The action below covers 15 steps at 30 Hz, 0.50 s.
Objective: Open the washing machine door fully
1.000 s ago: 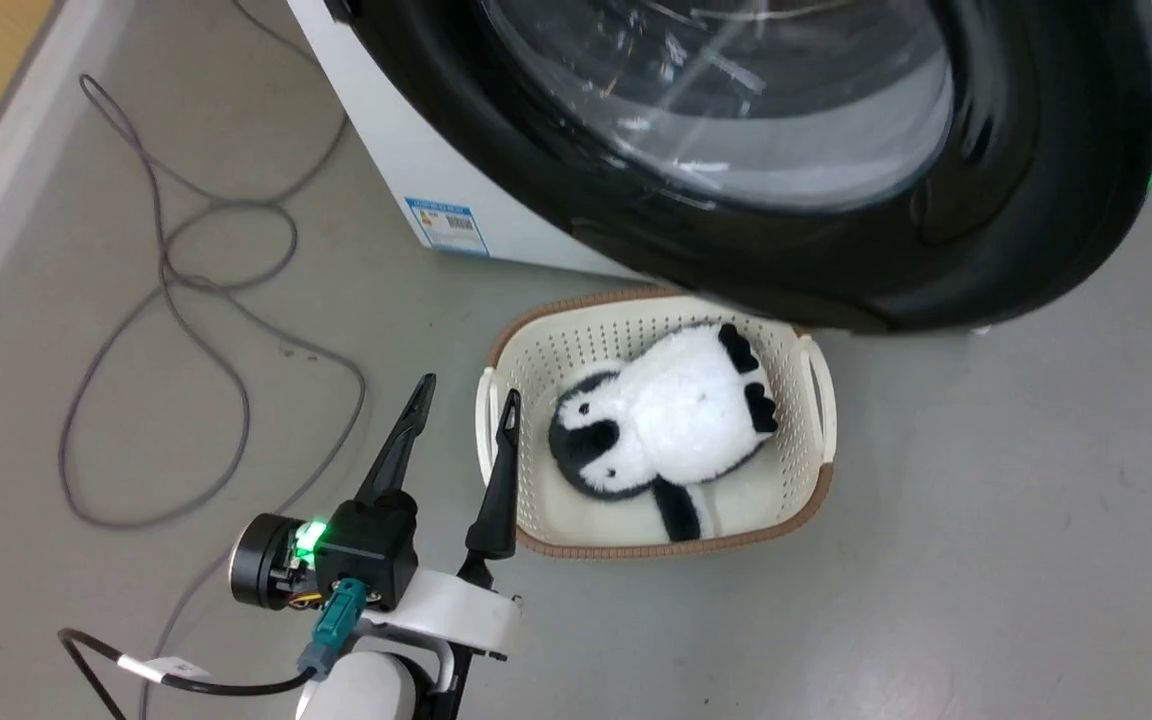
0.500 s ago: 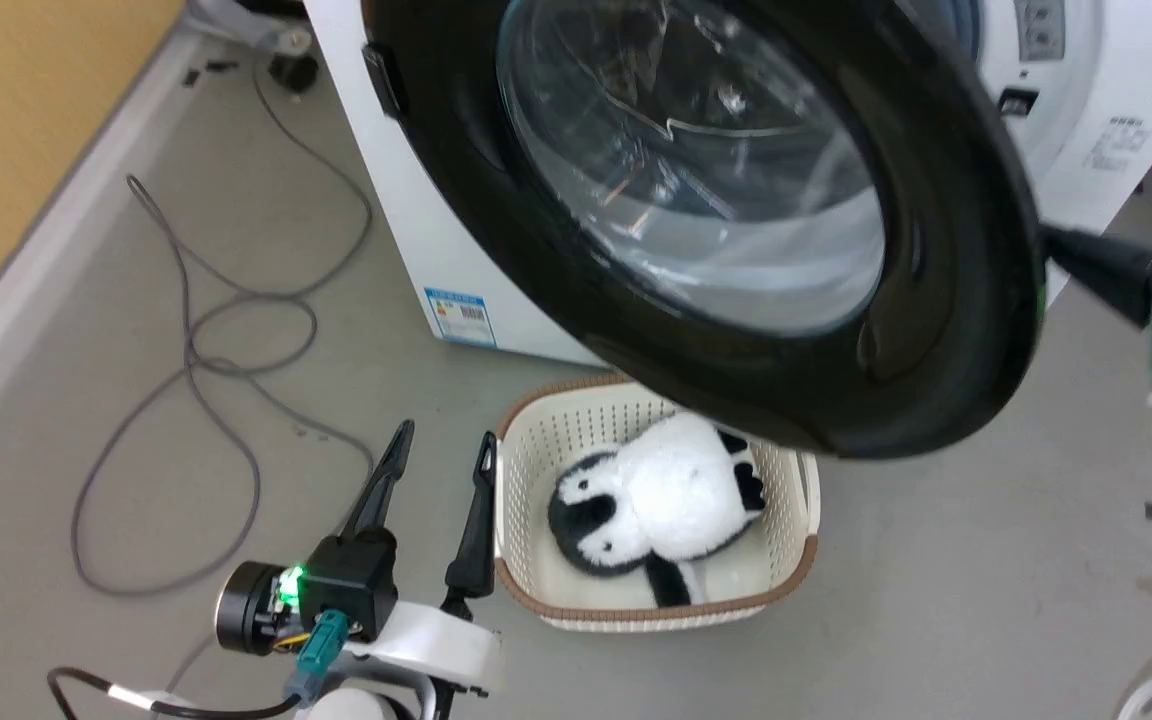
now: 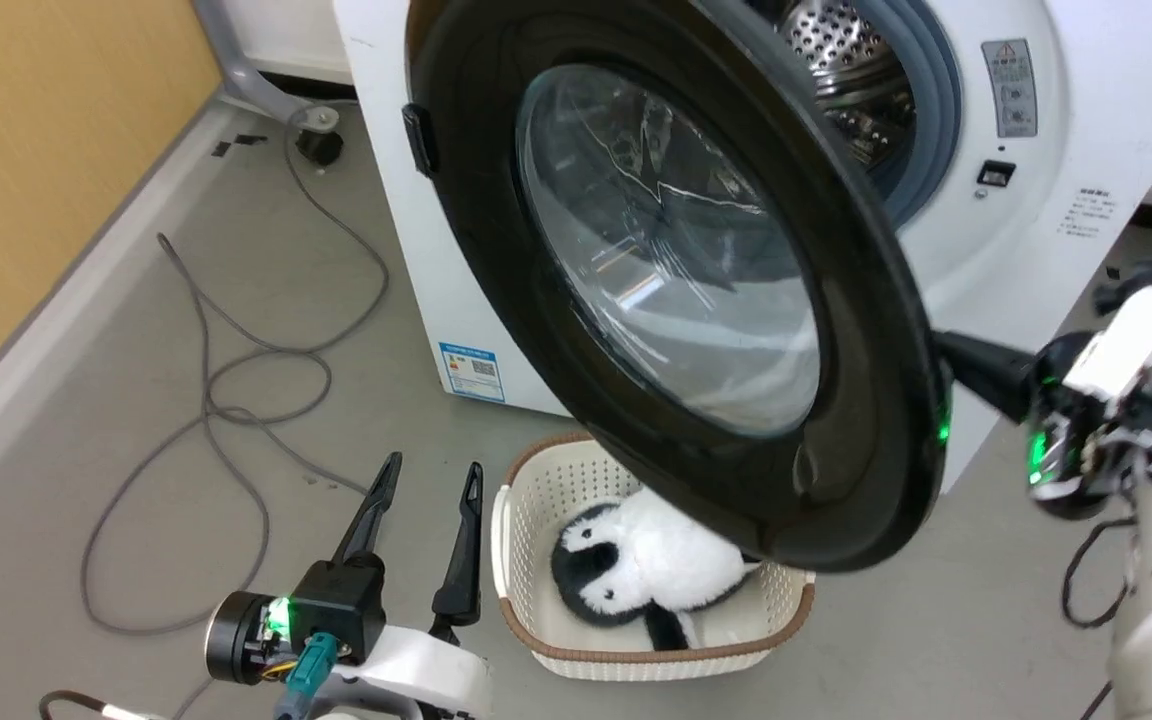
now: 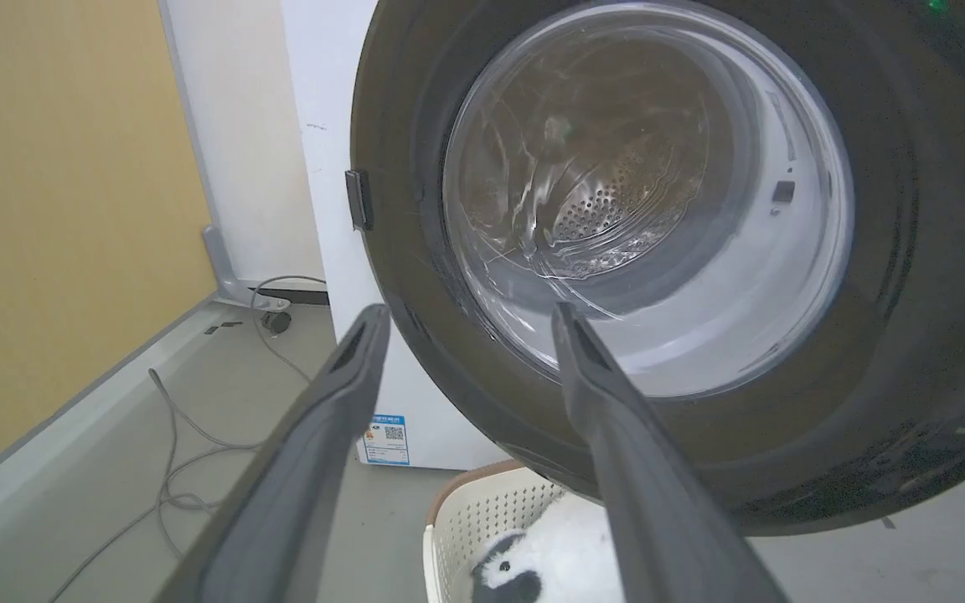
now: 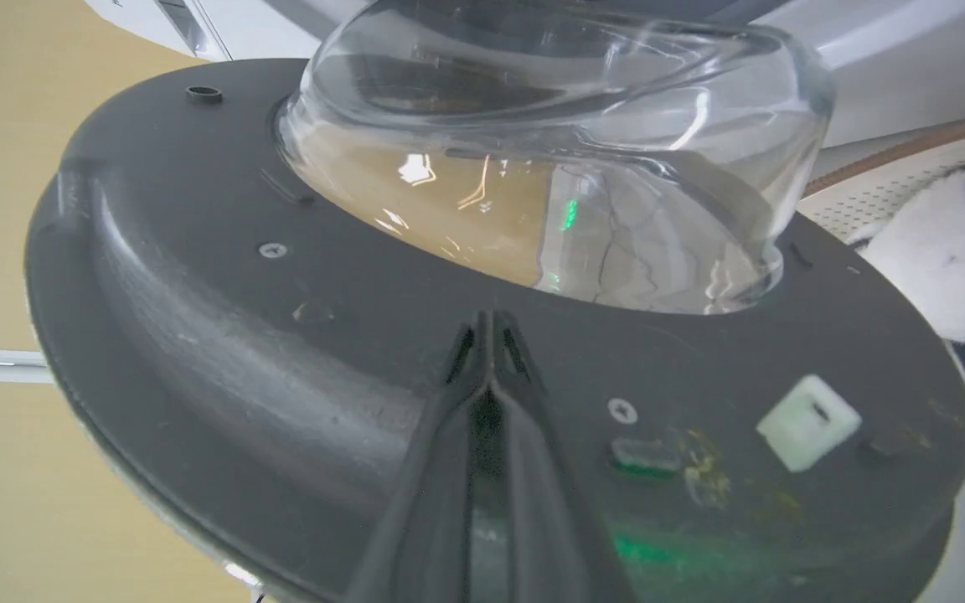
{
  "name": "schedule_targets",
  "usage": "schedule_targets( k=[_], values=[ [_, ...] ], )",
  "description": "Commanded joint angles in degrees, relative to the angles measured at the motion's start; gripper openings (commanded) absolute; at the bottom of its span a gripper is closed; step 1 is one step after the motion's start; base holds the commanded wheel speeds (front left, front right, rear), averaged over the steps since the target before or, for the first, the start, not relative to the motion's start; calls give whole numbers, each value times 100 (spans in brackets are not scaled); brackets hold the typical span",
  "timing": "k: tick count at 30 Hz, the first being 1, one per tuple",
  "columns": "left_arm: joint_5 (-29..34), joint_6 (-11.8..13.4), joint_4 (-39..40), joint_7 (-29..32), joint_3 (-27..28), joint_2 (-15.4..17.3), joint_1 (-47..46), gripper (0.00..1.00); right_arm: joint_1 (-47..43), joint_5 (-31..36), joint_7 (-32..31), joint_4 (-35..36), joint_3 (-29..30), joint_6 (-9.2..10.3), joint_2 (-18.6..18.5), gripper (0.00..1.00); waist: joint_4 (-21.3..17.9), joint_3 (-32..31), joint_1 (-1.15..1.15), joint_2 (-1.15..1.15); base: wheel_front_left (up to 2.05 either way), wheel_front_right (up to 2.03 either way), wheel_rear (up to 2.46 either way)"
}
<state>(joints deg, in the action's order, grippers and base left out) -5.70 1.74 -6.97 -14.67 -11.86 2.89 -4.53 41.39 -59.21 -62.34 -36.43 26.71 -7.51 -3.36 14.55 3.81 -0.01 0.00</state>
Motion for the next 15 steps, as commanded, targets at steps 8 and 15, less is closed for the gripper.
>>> schedule_targets(
  k=[8,15],
  values=[
    [47,-57,-11,-33,81,31,214,100,-879,-1073,355,364,-994,2,47,0,157,-232,1,0,0,0,0],
    [58,-86,-31,-33,125,53,312,100,-1522,-1909,692,800,-1903,2,47,0,230,-367,1,0,0,0,0]
  ],
)
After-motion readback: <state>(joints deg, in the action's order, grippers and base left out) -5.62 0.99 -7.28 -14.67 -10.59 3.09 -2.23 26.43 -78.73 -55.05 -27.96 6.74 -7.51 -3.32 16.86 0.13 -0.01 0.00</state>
